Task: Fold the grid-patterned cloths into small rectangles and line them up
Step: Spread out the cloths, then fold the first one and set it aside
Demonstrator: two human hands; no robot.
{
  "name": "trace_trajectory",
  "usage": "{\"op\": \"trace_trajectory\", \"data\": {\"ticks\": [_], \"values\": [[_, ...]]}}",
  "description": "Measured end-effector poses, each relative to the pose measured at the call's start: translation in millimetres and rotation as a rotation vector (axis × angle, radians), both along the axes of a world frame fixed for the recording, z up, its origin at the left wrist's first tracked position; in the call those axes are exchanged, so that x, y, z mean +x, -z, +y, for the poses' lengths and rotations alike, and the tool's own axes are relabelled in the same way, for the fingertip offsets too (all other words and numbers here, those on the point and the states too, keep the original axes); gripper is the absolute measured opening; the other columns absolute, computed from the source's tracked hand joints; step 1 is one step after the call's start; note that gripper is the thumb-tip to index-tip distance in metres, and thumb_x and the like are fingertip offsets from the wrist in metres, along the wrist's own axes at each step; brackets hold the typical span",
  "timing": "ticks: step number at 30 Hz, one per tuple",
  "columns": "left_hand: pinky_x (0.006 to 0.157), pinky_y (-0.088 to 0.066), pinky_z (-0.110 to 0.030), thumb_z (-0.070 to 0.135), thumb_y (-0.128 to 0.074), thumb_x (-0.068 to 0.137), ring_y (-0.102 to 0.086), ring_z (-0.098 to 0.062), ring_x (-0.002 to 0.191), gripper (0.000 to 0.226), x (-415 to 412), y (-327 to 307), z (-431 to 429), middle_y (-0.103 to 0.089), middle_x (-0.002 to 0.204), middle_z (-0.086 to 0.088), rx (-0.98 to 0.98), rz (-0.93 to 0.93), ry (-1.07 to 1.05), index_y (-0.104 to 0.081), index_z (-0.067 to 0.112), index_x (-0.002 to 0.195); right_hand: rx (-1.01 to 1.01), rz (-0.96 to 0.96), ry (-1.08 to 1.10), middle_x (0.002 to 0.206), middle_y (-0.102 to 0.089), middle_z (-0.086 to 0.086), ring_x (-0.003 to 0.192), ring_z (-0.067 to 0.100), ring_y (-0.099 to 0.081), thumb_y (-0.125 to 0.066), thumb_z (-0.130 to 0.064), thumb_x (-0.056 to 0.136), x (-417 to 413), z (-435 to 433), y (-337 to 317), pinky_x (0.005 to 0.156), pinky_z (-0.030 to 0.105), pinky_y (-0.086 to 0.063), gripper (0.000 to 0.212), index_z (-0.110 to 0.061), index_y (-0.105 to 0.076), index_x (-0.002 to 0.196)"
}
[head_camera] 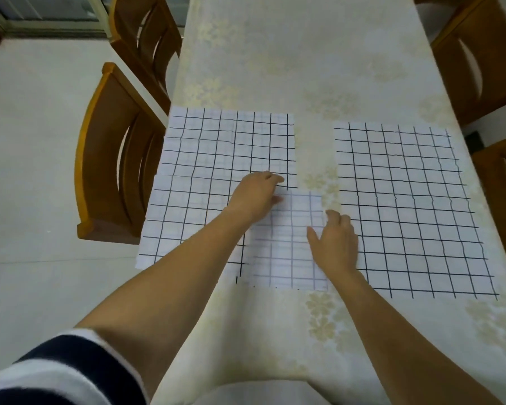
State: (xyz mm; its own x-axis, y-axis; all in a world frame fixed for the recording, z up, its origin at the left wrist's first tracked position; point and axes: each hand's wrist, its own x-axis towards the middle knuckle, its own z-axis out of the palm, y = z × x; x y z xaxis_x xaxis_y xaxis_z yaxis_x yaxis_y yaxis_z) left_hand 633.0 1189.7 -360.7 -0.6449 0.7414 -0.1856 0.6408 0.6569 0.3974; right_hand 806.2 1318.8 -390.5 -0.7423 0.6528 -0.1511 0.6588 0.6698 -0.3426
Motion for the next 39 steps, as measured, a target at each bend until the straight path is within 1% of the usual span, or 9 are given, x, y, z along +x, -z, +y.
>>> {"op": "trace_trajectory", "data": {"ticks": [5,12,14,17,22,27,33,36,39], "values": [[0.102,-0.043,-0.040,0.040,-0.060,0.098,-0.050,-0.029,0.126,0.054,0,7,69,-0.056,0.137,-0.008,-0.219,-0.012,0.191,-0.047,0.018,0.145,-0.032,-0.139,0.060,0.123,-0.054,0.017,0.114,0.036,-0.052,-0.064,-0.049,0.090,9,16,8,0.095,0.044,-0.042,0.057,-0.005,-0.050,0.124],[0.112,-0.029,-0.049,0.057,-0.063,0.091,-0.039,-0.036,0.132,0.066,4,16,100,-0.050,0.138,-0.014,-0.374,0.024,0.245,-0.046,0.014,0.138,-0.084,-0.258,0.001,0.118,-0.057,0.009,0.118,0.033,-0.047,-0.062,-0.057,0.089,1,31,5,0.098,0.042,-0.038,0.041,-0.020,-0.070,0.103],[0.106,-0.032,-0.046,0.054,-0.057,0.096,-0.041,-0.036,0.128,0.053,2,9,103,-0.049,0.134,-0.015,-0.335,-0.019,0.263,-0.054,0.015,0.132,-0.178,-0.170,0.014,0.105,-0.063,0.004,0.109,0.030,-0.053,-0.069,-0.053,0.086,3,38,5,0.090,0.038,-0.042,0.030,-0.023,-0.067,0.090],[0.081,-0.036,-0.035,0.043,-0.056,0.101,-0.052,-0.033,0.108,0.032,-4,-3,98,-0.056,0.111,-0.012,-0.144,-0.235,0.226,-0.057,0.011,0.107,-0.422,0.019,0.092,0.078,-0.063,0.001,0.081,0.024,-0.062,-0.076,-0.037,0.085,9,46,-1,0.071,0.033,-0.048,0.026,-0.019,-0.057,0.088],[0.060,-0.033,-0.029,0.042,-0.062,0.098,-0.050,-0.018,0.074,0.028,-17,-18,61,-0.054,0.077,0.002,0.122,-0.362,-0.007,-0.055,0.017,0.089,-0.657,0.076,0.070,0.078,-0.065,0.018,0.067,0.023,-0.057,-0.071,-0.035,0.090,18,58,-7,0.064,0.027,-0.046,0.032,-0.004,-0.068,0.088],[0.056,-0.031,-0.028,0.043,-0.067,0.094,-0.043,-0.014,0.063,0.038,-18,-9,12,-0.050,0.070,0.000,0.187,-0.430,-0.288,-0.054,0.011,0.080,-0.731,0.147,0.147,0.076,-0.072,-0.002,0.075,0.019,-0.066,-0.070,-0.035,0.091,10,83,-20,0.068,0.030,-0.051,0.030,-0.005,-0.072,0.087],[0.052,-0.034,-0.026,0.038,-0.066,0.096,-0.051,-0.016,0.060,0.036,11,10,-28,-0.052,0.065,0.003,0.064,-0.495,-0.414,-0.047,0.015,0.076,-0.492,0.219,0.129,0.097,-0.066,-0.001,0.086,0.006,-0.060,-0.074,-0.025,0.089,-11,97,-15,0.069,0.006,-0.042,0.023,-0.009,-0.071,0.106],[0.067,-0.045,-0.030,0.029,-0.068,0.095,-0.057,-0.026,0.090,0.030,30,17,-32,-0.060,0.097,-0.006,0.075,-0.408,-0.519,-0.052,0.010,0.111,-0.208,0.174,0.073,0.117,-0.058,0.007,0.107,0.024,-0.056,-0.069,-0.032,0.093,-17,86,-8,0.092,0.032,-0.046,0.041,-0.015,-0.060,0.130],[0.099,-0.042,-0.040,0.029,-0.067,0.094,-0.048,-0.030,0.119,0.054,58,20,-31,-0.050,0.133,-0.010,0.081,0.032,-0.468,-0.045,0.011,0.140,0.011,0.235,-0.075,0.137,-0.051,0.014,0.124,0.032,-0.049,-0.060,-0.027,0.097,-11,59,2,0.107,0.046,-0.041,0.047,-0.012,-0.051,0.141]]}}
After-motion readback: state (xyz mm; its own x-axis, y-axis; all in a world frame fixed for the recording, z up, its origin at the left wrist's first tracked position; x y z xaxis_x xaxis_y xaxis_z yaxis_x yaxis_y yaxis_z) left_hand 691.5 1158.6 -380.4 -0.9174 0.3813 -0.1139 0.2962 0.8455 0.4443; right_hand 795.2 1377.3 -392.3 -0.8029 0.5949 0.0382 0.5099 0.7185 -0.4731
